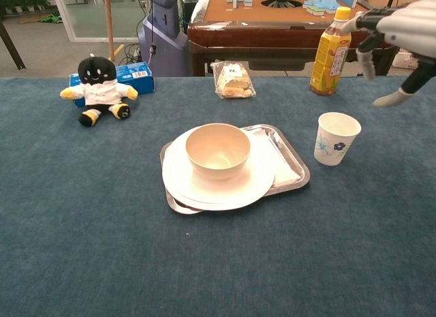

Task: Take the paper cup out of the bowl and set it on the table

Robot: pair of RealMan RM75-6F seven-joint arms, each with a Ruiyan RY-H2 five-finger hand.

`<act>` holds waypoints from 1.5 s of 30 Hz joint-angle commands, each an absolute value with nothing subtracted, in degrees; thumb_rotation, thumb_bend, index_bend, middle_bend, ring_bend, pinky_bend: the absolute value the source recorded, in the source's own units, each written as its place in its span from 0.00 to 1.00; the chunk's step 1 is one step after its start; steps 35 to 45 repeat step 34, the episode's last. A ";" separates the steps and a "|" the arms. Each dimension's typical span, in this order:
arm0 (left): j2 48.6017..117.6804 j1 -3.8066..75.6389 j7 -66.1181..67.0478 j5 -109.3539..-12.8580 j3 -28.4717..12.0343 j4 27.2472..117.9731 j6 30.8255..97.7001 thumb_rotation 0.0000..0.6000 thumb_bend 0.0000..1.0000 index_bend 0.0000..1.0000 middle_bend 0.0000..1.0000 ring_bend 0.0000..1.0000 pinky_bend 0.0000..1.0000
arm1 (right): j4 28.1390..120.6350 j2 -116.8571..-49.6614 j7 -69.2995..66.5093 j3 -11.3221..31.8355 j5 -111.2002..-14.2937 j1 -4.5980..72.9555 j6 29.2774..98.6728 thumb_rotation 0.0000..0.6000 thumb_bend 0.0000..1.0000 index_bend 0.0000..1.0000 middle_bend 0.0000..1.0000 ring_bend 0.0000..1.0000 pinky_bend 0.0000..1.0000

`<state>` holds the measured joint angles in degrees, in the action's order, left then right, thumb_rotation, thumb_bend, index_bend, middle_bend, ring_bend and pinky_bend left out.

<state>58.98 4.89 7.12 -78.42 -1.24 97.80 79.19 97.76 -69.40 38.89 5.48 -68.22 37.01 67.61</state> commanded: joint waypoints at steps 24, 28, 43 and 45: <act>59.96 4.72 7.09 -79.73 -1.36 97.11 80.52 1.00 0.02 0.50 0.42 0.28 0.39 | 99.17 -65.35 22.65 -3.51 -80.40 9.52 93.32 1.00 0.22 0.52 0.12 0.00 0.10; 60.34 5.09 7.26 -79.96 -1.36 96.82 80.05 1.00 0.02 0.50 0.42 0.28 0.39 | 98.05 -64.85 20.69 -1.86 -80.44 9.23 92.89 1.00 0.22 0.52 0.12 0.00 0.10; 60.55 5.23 7.55 -79.69 -1.25 96.75 79.55 1.00 0.02 0.50 0.42 0.28 0.39 | 97.75 -64.40 19.10 -0.70 -79.74 8.92 90.69 1.00 0.22 0.52 0.12 0.00 0.10; 60.55 5.23 7.55 -79.69 -1.25 96.75 79.55 1.00 0.02 0.50 0.42 0.28 0.39 | 97.75 -64.40 19.10 -0.70 -79.74 8.92 90.69 1.00 0.22 0.52 0.12 0.00 0.10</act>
